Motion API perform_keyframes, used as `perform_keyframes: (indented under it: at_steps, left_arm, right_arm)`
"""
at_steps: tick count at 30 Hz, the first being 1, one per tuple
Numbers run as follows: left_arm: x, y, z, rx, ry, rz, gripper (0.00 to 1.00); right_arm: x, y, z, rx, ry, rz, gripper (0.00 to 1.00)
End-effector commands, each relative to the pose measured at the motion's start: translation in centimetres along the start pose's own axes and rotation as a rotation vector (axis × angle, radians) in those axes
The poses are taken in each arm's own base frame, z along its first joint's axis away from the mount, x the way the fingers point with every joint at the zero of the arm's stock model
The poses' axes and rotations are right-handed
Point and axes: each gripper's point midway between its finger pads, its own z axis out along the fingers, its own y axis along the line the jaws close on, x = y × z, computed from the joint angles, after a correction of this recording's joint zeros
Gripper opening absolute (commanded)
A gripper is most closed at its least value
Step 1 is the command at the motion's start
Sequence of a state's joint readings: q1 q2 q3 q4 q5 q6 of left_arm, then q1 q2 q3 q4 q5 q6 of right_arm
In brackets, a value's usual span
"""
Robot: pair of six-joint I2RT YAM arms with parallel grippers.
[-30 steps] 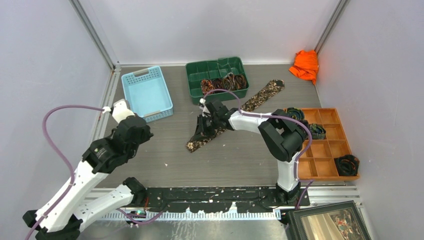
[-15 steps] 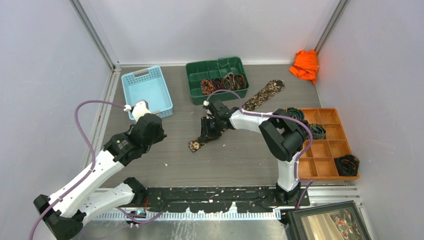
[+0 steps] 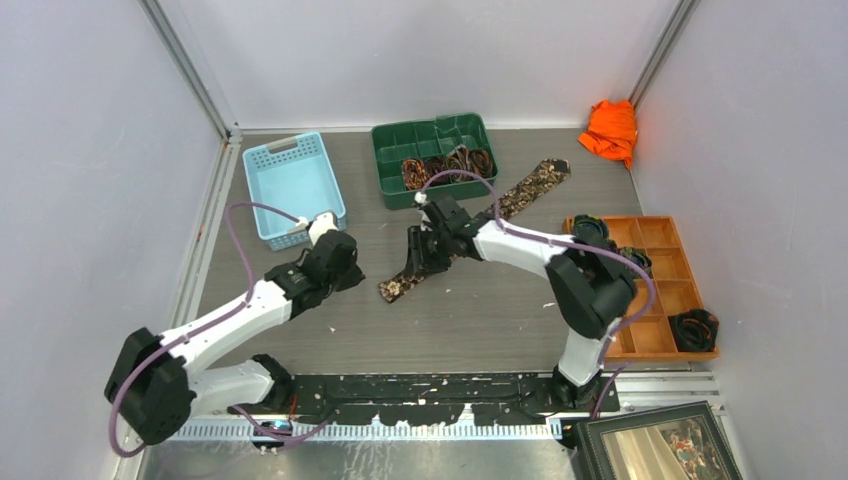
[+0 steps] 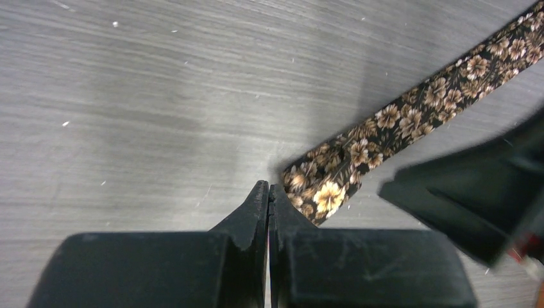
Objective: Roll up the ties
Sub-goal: Roll the tie at the center of the board.
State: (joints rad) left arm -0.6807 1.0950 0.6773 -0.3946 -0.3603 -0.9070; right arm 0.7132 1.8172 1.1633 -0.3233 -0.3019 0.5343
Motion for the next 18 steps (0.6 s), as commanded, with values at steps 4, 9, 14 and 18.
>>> perform_keyframes:
  at_steps: [4, 9, 14, 18]
  left_arm:
    - [-1.5, -2.8, 4.0, 0.136, -0.028, -0.05, 0.0]
    - [-0.4, -2.9, 6.6, 0.16, 0.01, -0.057, 0.0]
    - [1.9, -3.4, 8.4, 0.212, 0.097, -0.09, 0.0]
    - [3.0, -2.4, 8.6, 0.192, 0.121, -0.098, 0.0]
  right_arm:
    - [-0.5, 3.5, -5.6, -0.123, -0.148, 0.009, 0.32]
    - [3.0, 3.8, -4.7, -0.167, -0.083, 0.054, 0.01]
    - [5.5, 5.0, -2.5, -0.278, -0.049, 0.139, 0.01]
    - [6.1, 4.9, -0.8, -0.334, -0.054, 0.205, 0.01]
